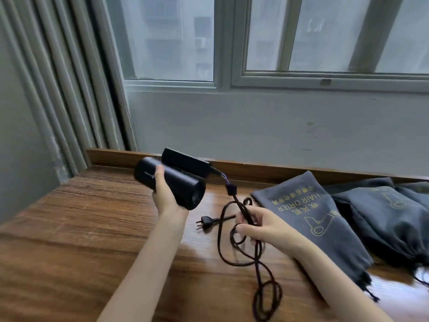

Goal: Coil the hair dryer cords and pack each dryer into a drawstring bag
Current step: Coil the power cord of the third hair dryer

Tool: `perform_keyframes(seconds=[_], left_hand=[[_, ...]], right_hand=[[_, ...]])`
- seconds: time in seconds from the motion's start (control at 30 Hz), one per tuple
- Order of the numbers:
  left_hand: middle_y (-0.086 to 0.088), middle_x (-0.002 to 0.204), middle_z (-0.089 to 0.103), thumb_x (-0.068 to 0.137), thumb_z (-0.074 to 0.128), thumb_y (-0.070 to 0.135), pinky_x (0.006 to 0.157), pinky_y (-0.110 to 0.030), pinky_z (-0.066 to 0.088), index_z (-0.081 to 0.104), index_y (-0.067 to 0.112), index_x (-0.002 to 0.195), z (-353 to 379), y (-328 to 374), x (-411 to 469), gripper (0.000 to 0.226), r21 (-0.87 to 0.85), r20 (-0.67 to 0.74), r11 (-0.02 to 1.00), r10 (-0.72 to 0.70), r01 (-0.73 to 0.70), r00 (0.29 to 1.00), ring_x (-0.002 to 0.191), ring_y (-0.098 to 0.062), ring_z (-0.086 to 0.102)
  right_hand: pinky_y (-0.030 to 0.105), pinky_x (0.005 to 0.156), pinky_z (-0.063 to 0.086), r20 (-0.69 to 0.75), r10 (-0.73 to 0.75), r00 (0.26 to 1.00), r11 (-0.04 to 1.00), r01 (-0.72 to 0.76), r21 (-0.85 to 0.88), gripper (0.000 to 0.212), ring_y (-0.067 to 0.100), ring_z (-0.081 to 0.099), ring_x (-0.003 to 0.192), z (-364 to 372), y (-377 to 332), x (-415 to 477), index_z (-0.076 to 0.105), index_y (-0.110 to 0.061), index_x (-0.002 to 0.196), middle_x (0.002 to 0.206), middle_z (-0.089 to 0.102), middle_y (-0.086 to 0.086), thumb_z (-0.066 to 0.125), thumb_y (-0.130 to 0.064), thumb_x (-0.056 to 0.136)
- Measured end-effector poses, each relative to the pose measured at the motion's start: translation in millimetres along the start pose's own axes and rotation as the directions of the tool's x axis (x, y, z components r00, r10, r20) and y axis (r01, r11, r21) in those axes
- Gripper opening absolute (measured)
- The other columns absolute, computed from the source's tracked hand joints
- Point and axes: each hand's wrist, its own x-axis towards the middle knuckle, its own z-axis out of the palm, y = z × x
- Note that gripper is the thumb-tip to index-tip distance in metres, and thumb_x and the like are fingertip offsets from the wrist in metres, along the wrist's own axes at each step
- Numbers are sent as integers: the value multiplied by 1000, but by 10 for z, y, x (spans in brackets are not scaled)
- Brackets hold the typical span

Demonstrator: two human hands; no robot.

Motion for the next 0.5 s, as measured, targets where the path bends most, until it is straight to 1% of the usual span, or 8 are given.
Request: perform_keyframes(seconds=[0.07,0.13,0.17,0.2,0.27,0.33,0.4,0.5], left_hand=[[-4,118,62,72,70,51,75,-34,53,47,21,130,-92,147,87,68,3,-52,997,72,-72,996,94,-22,65],[-2,114,62,74,70,47,69,-32,52,45,22,131,-206,227,138,67,92,-87,987,142,-134,986,87,-18,64],[-3,113,62,74,70,46,66,-32,51,45,22,131,-255,238,148,67,121,-86,985,136,-125,987,85,-17,63],[-4,114,62,74,70,47,65,-32,51,45,21,132,-303,232,159,68,131,-81,987,101,-90,992,86,-18,63],[-7,118,61,73,70,48,70,-37,51,45,20,132,-403,189,176,70,138,-86,990,26,-13,996,90,-22,63],[-7,118,61,74,70,48,71,-39,50,43,21,133,-497,123,195,70,149,-121,989,3,16,993,87,-23,63],[-8,118,60,74,71,47,77,-41,51,42,21,134,-566,51,219,72,146,-157,989,-9,32,988,90,-25,62],[-8,118,59,74,71,46,85,-42,50,41,19,134,-612,-13,234,72,166,-189,986,7,25,982,95,-27,61]], right_hand=[[17,47,38,-76,34,997,999,-34,7,16,4,42,51,-97,72,-47,59,1,93,60,45,-5,59,-15,90],[17,45,37,-138,47,989,999,-45,22,14,2,38,46,-214,107,-83,63,-3,94,52,44,-12,55,-15,92],[17,46,38,-146,37,989,999,-39,-16,13,2,40,46,-258,113,-88,64,-7,94,51,46,-13,55,-16,92],[16,47,40,-143,21,989,997,-30,-66,13,2,43,47,-288,112,-89,65,-10,94,51,49,-14,55,-17,92],[15,51,42,-161,-1,987,986,-25,-163,11,3,49,47,-328,120,-92,65,-15,91,50,53,-12,55,-19,92],[19,57,46,-204,2,979,968,-53,-247,9,8,56,51,-392,141,-112,63,-15,85,54,57,-7,57,-20,91],[27,63,48,-226,25,974,916,-113,-385,11,12,59,60,-467,166,-145,59,-14,81,64,61,-3,58,-20,90],[28,70,49,-266,55,962,761,-213,-612,12,12,62,72,-514,227,-173,49,-20,82,76,63,-2,52,-20,93]])
